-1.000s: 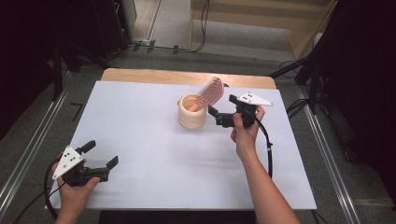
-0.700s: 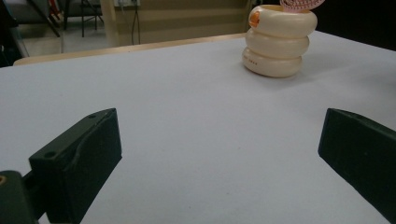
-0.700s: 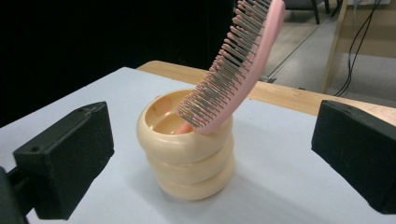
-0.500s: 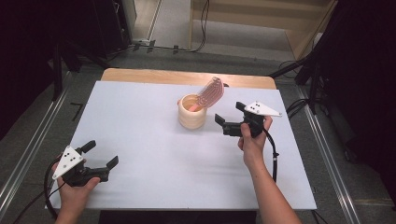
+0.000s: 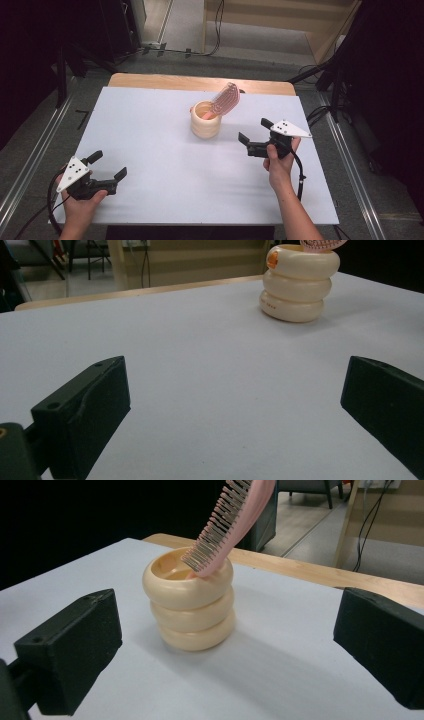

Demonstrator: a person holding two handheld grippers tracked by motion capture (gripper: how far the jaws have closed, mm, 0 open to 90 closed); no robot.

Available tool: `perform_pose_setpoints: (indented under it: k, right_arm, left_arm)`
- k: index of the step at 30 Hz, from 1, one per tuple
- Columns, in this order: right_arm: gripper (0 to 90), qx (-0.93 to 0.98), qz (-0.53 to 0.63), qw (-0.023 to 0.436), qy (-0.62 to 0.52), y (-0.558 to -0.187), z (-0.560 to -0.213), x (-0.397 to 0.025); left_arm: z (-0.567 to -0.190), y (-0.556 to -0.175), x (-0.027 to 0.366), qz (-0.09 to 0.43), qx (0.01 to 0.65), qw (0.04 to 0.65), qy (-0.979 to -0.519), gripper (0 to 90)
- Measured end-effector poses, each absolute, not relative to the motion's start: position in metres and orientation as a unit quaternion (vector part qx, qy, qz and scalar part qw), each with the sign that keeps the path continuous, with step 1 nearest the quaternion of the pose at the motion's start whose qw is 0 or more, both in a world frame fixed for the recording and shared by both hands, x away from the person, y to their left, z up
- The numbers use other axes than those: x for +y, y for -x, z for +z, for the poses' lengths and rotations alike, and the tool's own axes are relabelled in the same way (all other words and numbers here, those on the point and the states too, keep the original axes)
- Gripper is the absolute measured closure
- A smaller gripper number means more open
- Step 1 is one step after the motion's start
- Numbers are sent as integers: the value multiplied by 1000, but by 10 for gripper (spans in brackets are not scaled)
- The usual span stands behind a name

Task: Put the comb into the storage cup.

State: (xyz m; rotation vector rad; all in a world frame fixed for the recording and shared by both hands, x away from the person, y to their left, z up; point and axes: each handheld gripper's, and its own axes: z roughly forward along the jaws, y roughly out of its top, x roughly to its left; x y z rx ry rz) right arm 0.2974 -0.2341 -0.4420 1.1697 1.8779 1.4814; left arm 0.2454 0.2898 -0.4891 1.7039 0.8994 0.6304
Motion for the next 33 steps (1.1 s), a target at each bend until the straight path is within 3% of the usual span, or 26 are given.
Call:
perform_pose_setpoints:
  k: [33]
  right_arm:
    - [0,676,536,244,-443,-248,-474,-288]
  left_arm:
    - [-489,-245,289,265,373,529,-715,0]
